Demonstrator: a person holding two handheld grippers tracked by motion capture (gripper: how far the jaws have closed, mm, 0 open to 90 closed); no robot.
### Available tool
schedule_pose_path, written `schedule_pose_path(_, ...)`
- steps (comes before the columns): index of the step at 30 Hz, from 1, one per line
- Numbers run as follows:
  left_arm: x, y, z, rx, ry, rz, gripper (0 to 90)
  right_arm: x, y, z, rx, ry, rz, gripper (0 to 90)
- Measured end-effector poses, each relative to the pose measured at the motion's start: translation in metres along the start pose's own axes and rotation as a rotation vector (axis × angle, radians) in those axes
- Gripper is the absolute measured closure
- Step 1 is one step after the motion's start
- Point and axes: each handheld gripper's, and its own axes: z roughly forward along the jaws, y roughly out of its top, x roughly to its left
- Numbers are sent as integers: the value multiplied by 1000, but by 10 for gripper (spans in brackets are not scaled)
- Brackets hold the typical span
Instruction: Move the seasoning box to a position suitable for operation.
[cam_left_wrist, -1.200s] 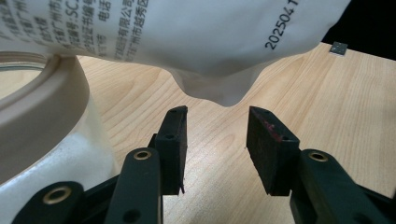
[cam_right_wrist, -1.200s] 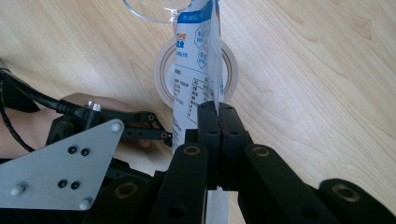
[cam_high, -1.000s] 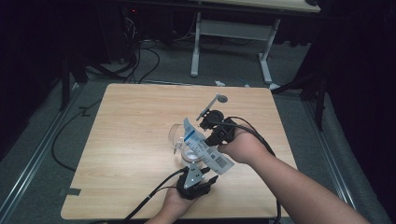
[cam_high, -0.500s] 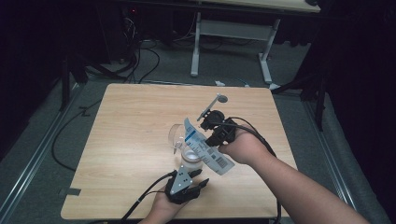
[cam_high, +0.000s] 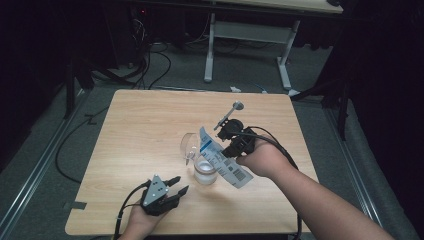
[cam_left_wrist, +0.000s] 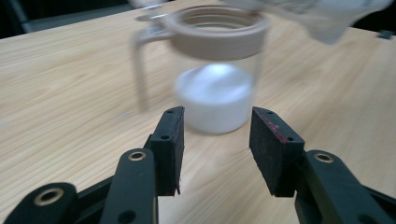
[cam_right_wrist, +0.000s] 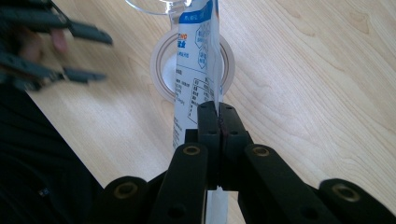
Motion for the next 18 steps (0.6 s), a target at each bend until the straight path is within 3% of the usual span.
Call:
schedule_pose_path(2,12,-4,-12,-13,46,-10,549,0,-2,0,3,-1,7,898)
schedule_pose_path(8,39,-9,-35,-50,116,-81,546,-8,-11,1,-10,-2,22,899)
schedule_pose_path(14,52,-12,-42,-56,140,-120,541,-18,-22,3,-11,-16,57,899)
schedule_pose_path(18,52,-12,-42,-56,139,-121,542,-24,-29,1,-27,-15,77,899)
